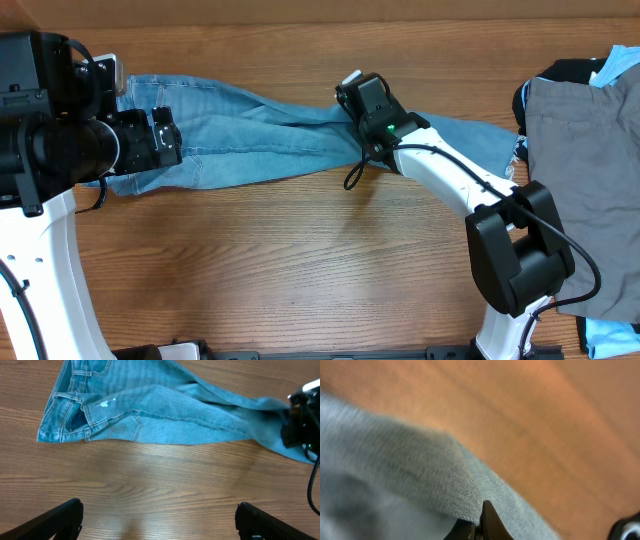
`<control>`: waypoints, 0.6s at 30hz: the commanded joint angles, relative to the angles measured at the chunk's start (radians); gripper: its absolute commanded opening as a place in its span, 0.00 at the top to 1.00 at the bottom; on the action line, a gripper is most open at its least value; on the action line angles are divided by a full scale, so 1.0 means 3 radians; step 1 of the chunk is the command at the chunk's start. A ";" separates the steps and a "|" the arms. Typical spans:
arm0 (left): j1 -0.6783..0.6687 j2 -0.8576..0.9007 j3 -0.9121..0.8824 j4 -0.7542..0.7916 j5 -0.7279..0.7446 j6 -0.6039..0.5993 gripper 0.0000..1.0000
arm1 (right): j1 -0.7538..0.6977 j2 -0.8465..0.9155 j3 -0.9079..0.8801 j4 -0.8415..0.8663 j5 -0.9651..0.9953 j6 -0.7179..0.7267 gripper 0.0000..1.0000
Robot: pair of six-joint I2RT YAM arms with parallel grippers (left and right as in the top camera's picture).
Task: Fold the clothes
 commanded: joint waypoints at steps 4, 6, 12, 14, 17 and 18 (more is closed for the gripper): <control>-0.0013 0.0013 -0.0005 0.0004 -0.0031 -0.0048 0.00 | -0.0183 -0.0131 0.0081 0.0693 0.0008 -0.0434 0.96; -0.0013 0.0013 -0.0005 0.0004 -0.0031 -0.0050 0.00 | -0.0289 -0.0089 0.0081 0.0804 -0.0223 -0.0462 0.96; -0.0013 0.0013 -0.0005 0.0004 -0.0031 -0.0048 0.00 | -0.0741 0.0219 0.0081 0.1310 -0.1245 -0.0502 0.96; -0.0013 0.0013 -0.0005 0.0004 -0.0031 -0.0048 0.00 | -0.0771 0.0326 0.0081 0.1408 -0.1363 -0.0500 0.96; -0.0013 0.0013 -0.0005 0.0004 -0.0031 -0.0048 0.00 | -0.0769 0.0515 0.0081 0.1656 -0.1364 -0.0500 0.87; -0.0013 0.0013 -0.0005 0.0004 -0.0031 -0.0048 0.00 | -0.0771 0.0607 0.0081 0.1839 -0.1364 -0.0473 0.83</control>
